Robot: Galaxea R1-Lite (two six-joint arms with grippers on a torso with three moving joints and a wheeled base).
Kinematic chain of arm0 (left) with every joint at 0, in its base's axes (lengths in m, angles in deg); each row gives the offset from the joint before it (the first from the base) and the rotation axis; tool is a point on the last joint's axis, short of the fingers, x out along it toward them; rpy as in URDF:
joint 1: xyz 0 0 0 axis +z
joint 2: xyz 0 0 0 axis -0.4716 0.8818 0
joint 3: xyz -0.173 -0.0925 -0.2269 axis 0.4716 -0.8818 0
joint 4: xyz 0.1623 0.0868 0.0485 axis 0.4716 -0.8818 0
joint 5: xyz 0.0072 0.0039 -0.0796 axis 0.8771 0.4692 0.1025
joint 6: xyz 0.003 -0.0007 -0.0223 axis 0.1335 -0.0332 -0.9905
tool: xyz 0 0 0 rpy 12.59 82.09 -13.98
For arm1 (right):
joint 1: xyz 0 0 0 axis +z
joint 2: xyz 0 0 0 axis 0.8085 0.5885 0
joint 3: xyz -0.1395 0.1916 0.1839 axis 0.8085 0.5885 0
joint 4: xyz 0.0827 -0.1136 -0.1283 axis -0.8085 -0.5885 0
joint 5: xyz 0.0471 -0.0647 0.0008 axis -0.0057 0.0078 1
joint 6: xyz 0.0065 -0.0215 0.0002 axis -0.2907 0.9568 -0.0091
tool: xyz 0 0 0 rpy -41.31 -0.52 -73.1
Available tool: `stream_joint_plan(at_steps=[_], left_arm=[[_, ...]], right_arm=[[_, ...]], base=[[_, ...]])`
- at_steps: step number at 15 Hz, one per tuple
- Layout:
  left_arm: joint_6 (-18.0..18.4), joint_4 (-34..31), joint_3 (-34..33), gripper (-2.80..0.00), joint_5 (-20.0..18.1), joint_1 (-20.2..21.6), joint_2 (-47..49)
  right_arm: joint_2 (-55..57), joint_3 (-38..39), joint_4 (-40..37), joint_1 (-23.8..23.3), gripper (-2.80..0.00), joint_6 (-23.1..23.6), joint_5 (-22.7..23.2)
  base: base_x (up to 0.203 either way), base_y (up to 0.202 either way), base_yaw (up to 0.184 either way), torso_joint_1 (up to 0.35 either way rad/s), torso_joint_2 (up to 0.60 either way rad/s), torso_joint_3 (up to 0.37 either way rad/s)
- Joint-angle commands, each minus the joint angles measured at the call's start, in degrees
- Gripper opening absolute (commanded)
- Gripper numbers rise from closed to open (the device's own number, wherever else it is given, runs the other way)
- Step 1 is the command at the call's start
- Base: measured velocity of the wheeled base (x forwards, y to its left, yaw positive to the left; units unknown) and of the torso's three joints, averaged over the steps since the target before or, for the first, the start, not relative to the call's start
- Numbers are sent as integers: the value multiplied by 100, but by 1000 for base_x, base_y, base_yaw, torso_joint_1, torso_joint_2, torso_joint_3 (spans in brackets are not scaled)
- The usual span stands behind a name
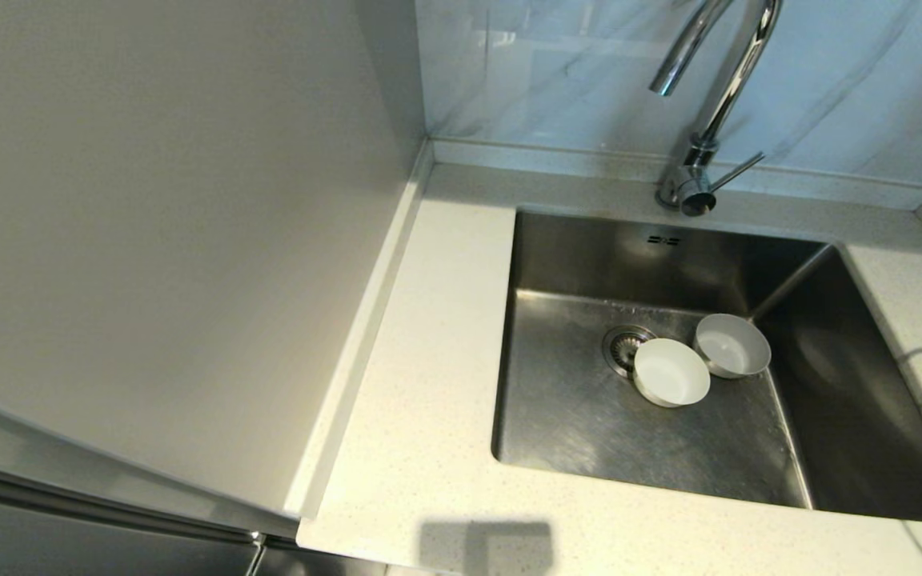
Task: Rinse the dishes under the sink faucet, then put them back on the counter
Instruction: Put a bowl into the sink
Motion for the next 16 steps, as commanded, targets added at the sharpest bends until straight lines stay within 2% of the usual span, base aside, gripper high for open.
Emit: stream_joint_plan(at_steps=[1, 5, 9, 12, 15, 16], left_arm=[[-3, 2, 0, -280, 3, 1, -18], [-3, 2, 0, -280, 3, 1, -18], [-3, 2, 0, -280, 3, 1, -18], [-3, 2, 0, -280, 3, 1, -18], [-3, 2, 0, -280, 3, 1, -18], [-3, 2, 0, -280, 3, 1, -18]], right_arm=[[-37, 8, -30, -2, -280, 46, 2], [-534, 237, -30, 2, -280, 171, 46], [-1548, 1067, -30, 216, -280, 547, 100], [-2295, 1637, -27, 953, -280, 575, 120], [-2565, 1905, 188, 2016, -280, 554, 122], [-2580, 2047, 552, 2434, -280, 551, 120]], base=[[0, 0, 0, 0, 0, 0], [0, 0, 0, 0, 0, 0], [0, 0, 0, 0, 0, 0], [0, 0, 0, 0, 0, 0], [0, 0, 0, 0, 0, 0], [0, 0, 0, 0, 0, 0]])
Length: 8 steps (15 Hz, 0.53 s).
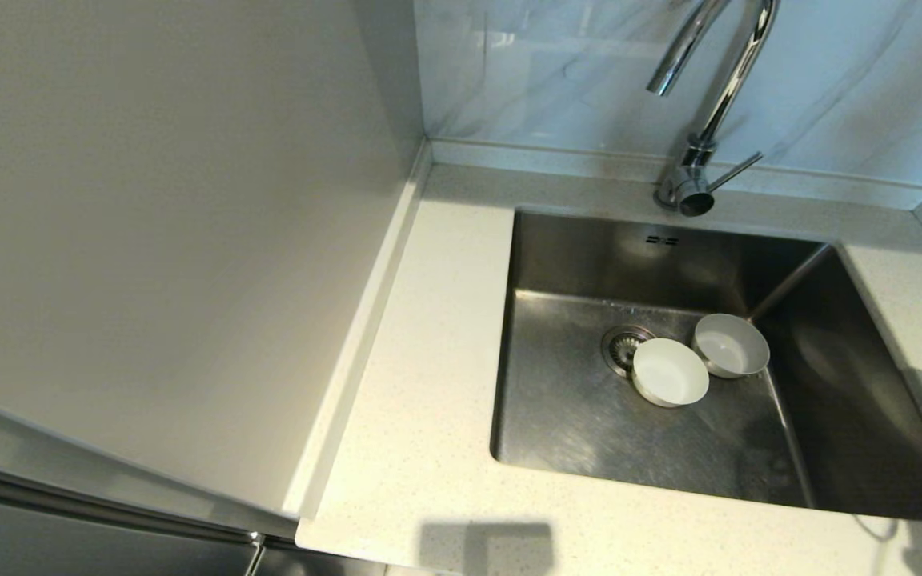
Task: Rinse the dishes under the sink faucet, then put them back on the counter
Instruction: Put a bowl into the sink
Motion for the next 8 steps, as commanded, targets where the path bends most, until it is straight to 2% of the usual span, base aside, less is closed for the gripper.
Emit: stream_joint_plan(at_steps=[1, 5, 6, 8], left_arm=[[-7, 2, 0, -280, 2, 1, -18], [-7, 2, 0, -280, -5, 1, -18], [-7, 2, 0, -280, 2, 1, -18], [-7, 2, 0, -280, 2, 1, -18]], right_arm=[[-188, 378, 871, 846, -280, 20, 4], [150, 1740, 4505, 2291, -280, 31, -13], [350, 2008, 5253, 2671, -280, 33, -30], [817, 2253, 6155, 3196, -280, 38, -93]], base=[[0, 0, 0, 0, 0, 0], [0, 0, 0, 0, 0, 0], [0, 0, 0, 0, 0, 0], [0, 0, 0, 0, 0, 0]])
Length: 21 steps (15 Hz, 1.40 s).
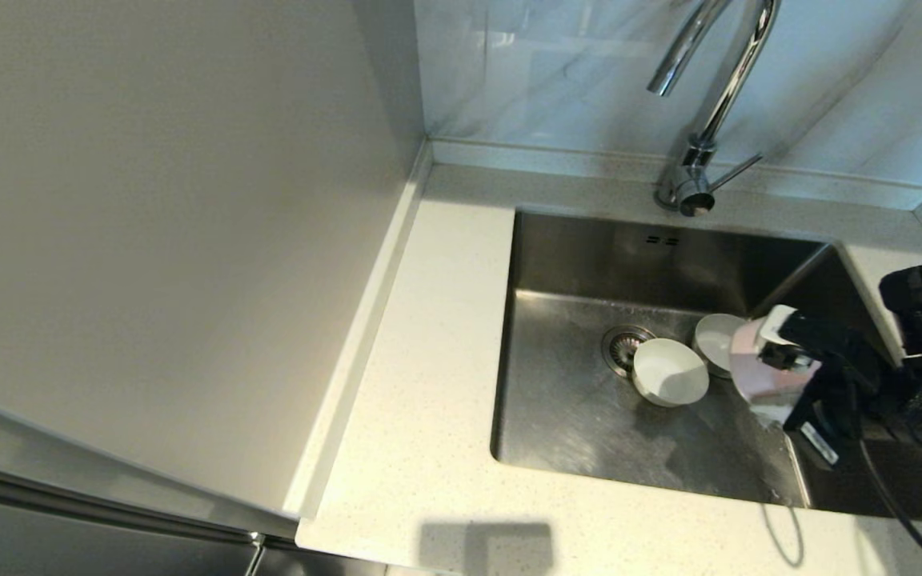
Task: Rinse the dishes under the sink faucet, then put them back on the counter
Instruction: Put a bowl into the sink
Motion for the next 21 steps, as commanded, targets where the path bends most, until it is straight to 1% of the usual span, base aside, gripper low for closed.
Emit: stream_joint_plan(at_steps=[1, 4, 9, 11, 13, 15, 21], left_arm=[[-2, 3, 0, -280, 2, 1, -18], [1, 3, 0, -280, 2, 1, -18], [-2, 3, 0, -280, 2, 1, -18], [6, 3, 0, -280, 2, 1, -18], [-2, 3, 0, -280, 2, 1, -18], [-2, 3, 0, -280, 2, 1, -18], [-2, 3, 0, -280, 2, 1, -18]], right_arm=[[630, 212, 1187, 493, -280, 20, -57], [1231, 201, 2070, 818, -280, 19, -120], [1941, 109, 2787, 1091, -280, 68, -117], [2194, 111, 3051, 1300, -280, 79, -117], [2318, 127, 3103, 1522, -280, 80, -125], [2487, 147, 3107, 1642, -280, 80, -132], [2962, 154, 3098, 1663, -280, 80, -214]], base=[[0, 0, 0, 0, 0, 0], [0, 0, 0, 0, 0, 0], [0, 0, 0, 0, 0, 0], [0, 0, 0, 0, 0, 0], [0, 0, 0, 0, 0, 0], [0, 0, 0, 0, 0, 0], [0, 0, 0, 0, 0, 0]])
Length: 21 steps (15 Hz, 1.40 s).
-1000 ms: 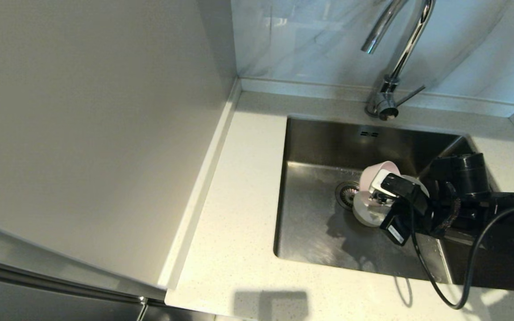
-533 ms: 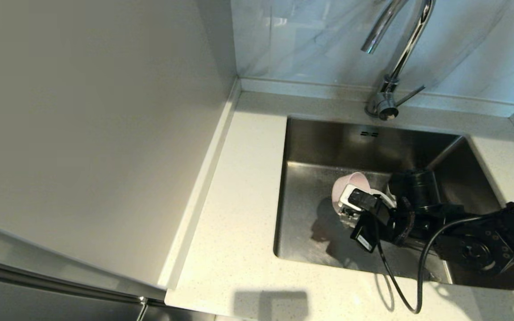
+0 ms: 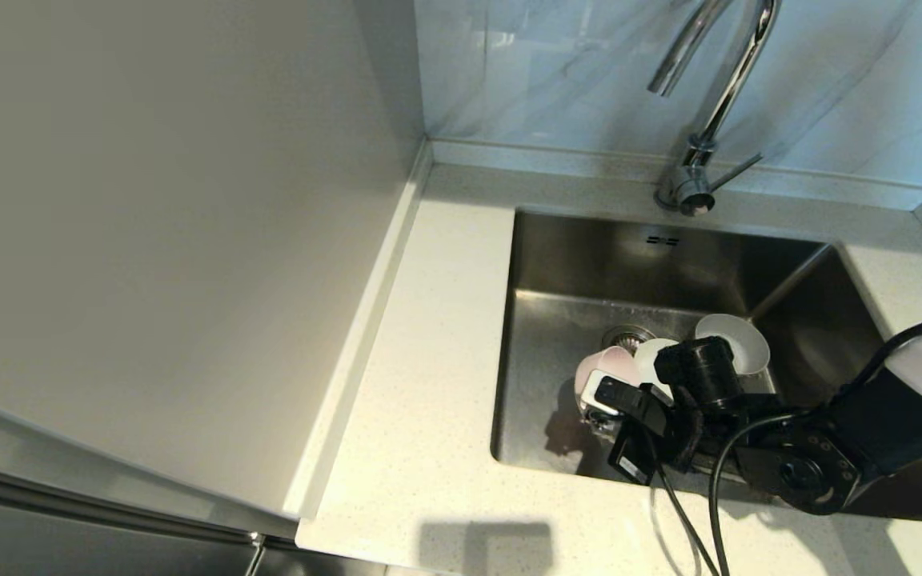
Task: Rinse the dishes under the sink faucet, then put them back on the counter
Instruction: Put a bowl into the sink
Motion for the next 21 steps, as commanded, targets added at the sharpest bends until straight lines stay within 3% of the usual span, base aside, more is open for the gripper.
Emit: stream_joint_plan(at_steps=[1, 6, 7, 14, 21], left_arm=[[-5, 2, 0, -280, 3, 1, -18], [-5, 2, 0, -280, -4, 1, -18], [-5, 2, 0, -280, 4, 1, -18], [-5, 2, 0, -280, 4, 1, -18], [2, 2, 0, -280, 4, 1, -18]], right_arm=[[269, -23, 12, 6, -280, 27, -2], [434, 16, 192, 15, -280, 115, -206], [452, 20, 196, 15, 0, 159, -216], [8, 166, 185, -30, 0, 139, -233], [-2629, 1017, -16, -474, 0, -184, -229]], base=[[0, 0, 0, 0, 0, 0], [0, 0, 0, 0, 0, 0], [0, 0, 0, 0, 0, 0], [0, 0, 0, 0, 0, 0], [0, 0, 0, 0, 0, 0]])
